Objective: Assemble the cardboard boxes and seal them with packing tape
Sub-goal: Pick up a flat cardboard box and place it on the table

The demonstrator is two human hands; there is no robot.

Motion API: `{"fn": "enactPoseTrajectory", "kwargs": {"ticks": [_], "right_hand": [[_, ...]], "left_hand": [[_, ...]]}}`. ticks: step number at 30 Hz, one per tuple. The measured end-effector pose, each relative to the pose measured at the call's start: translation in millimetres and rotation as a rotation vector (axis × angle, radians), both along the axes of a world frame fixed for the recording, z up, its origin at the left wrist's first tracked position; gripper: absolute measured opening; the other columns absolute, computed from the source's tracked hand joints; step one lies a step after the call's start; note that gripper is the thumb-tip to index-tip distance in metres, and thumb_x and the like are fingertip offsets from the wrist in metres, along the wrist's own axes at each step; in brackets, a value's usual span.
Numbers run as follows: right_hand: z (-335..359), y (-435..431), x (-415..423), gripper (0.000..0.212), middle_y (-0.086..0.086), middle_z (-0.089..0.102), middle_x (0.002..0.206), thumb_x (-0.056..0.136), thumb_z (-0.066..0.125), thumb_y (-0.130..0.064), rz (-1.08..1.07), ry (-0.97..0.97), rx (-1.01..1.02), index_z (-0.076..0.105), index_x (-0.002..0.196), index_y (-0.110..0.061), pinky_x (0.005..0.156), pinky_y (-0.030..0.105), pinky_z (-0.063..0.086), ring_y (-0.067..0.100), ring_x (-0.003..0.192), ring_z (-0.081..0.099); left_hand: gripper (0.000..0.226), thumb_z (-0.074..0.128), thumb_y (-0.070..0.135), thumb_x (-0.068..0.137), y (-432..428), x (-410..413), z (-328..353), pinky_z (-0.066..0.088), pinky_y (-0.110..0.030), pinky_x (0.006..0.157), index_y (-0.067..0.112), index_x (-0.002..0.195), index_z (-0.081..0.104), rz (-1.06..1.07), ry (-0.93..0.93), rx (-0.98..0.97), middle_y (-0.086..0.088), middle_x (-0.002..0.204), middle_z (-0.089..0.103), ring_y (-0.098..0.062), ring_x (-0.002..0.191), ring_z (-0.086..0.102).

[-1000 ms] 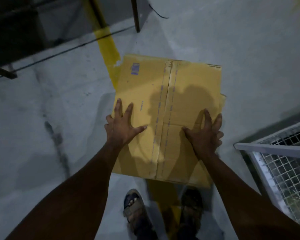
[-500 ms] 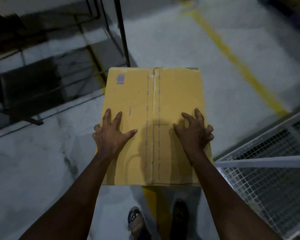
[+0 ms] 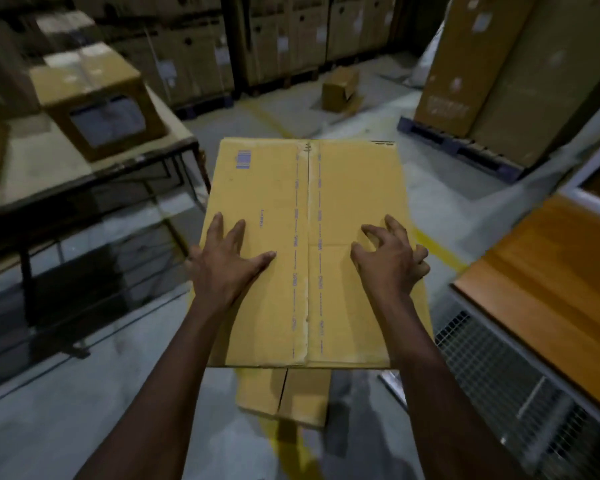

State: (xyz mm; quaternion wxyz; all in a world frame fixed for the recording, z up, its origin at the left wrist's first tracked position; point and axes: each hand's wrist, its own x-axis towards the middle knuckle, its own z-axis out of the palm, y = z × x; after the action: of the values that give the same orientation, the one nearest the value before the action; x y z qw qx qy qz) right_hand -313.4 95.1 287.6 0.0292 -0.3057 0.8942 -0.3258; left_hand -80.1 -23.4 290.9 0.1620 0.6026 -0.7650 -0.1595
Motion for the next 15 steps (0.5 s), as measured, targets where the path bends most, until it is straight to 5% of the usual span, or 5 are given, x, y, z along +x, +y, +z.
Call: {"fn": "enactPoseTrajectory", "kwargs": {"ticks": [7, 15], "right_hand": [[67.1, 133.3, -114.4, 0.036, -0.024, 0.04, 0.148, 0.075, 0.065, -0.043, -0.104, 0.032, -0.069, 0.067, 0.111, -0.047, 0.092, 0.042, 0.027, 0.032, 0.12, 0.038], [65.4, 283.5, -257.5, 0.041, -0.021, 0.041, 0.148, 0.073, 0.064, -0.038, -0.239, -0.018, 0.042, 0.066, 0.113, -0.047, 0.09, 0.043, 0.029, 0.031, 0.117, 0.039]], "left_hand": [[0.094, 0.059, 0.085, 0.067, 112.6, -128.9, 63.5, 0.027, -0.058, 0.109, 0.045, 0.148, 0.037, -0.096, 0.049, -0.047, 0.013, 0.164, 0.01, -0.042, 0.137, 0.03], [0.08, 0.059, 0.079, 0.072, 235.7, -290.5, 61.9, 0.029, -0.052, 0.105, 0.046, 0.143, 0.043, -0.282, 0.022, -0.004, 0.011, 0.164, 0.015, -0.04, 0.134, 0.031]]}}
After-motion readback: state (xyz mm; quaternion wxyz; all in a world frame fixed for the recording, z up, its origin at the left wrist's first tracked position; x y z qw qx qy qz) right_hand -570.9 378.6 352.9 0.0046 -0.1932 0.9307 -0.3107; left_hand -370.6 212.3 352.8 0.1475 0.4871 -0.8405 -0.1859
